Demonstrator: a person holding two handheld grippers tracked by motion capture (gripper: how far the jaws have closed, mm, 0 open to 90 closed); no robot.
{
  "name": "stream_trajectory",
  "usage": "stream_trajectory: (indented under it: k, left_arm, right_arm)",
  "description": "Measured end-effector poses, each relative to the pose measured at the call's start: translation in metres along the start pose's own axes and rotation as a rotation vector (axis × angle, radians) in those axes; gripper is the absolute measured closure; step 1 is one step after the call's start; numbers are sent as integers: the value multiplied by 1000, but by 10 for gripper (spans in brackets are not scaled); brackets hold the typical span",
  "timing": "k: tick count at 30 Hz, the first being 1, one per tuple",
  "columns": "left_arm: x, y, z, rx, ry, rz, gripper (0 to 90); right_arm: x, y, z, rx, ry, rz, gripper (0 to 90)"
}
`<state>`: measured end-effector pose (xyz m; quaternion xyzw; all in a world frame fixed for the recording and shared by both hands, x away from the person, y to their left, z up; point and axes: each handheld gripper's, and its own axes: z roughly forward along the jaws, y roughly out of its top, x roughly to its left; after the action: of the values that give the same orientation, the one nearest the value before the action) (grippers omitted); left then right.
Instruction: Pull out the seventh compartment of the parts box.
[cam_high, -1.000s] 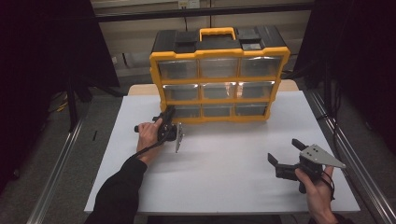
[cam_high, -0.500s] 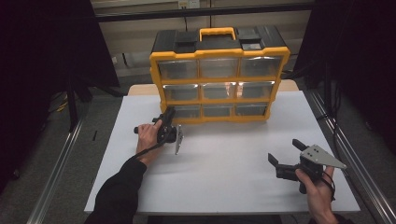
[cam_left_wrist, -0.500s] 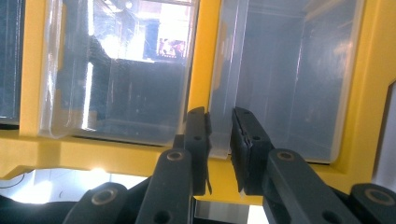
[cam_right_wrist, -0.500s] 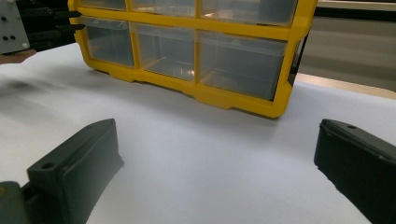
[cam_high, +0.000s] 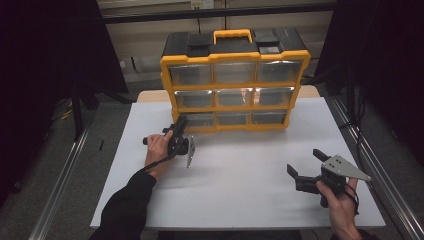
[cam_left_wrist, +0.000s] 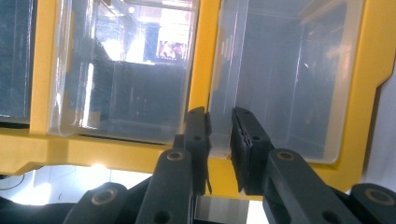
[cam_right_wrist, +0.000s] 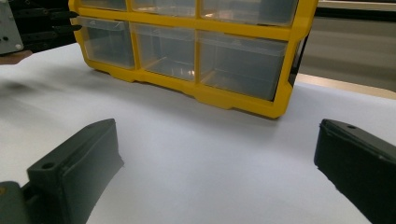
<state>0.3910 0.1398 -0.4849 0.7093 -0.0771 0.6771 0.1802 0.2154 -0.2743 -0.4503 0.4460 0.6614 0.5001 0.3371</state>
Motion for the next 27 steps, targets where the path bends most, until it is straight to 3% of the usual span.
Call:
stream_trajectory:
  k: [1,2,11,12,13,14,15,16,20,21,22,25,27]
  left_arm:
    - [0,0,0,0,0,0,778]
    - [1,1,-3,34,-28,26,779]
    - [1,0,-6,16,-13,36,779]
    - [2,1,-8,24,-34,45,779]
    - [2,1,-8,24,-34,45,779]
    - [-1,0,-9,14,-8,0,779]
    - [-1,0,-9,14,-8,0,778]
    - [1,1,-9,14,-39,34,778]
    - [0,0,-12,1,-11,14,777]
    - [-2,0,-12,-17,2,-13,777]
    - [0,1,-13,-10,-8,21,778]
    - [0,0,-15,-3,-20,24,779]
    - [0,1,-17,-3,-2,29,779]
  right_arm:
    - [0,0,0,0,1,1,0]
    - [0,0,0,0,1,0,0]
    - [-1,0,0,1,-7,-2,0]
    - [0,0,0,1,-1,-2,0]
    - [0,0,0,1,-1,-2,0]
    - [0,0,0,1,-1,-3,0]
    - [0,0,0,1,-1,-3,0]
    - [0,0,0,1,-1,-3,0]
    - [0,0,0,2,-4,-3,0]
    - [0,0,0,2,-3,-3,0]
    - [0,0,0,1,-2,-4,0]
    - [0,0,0,1,-1,-3,0]
    - [0,0,0,0,-3,-5,0]
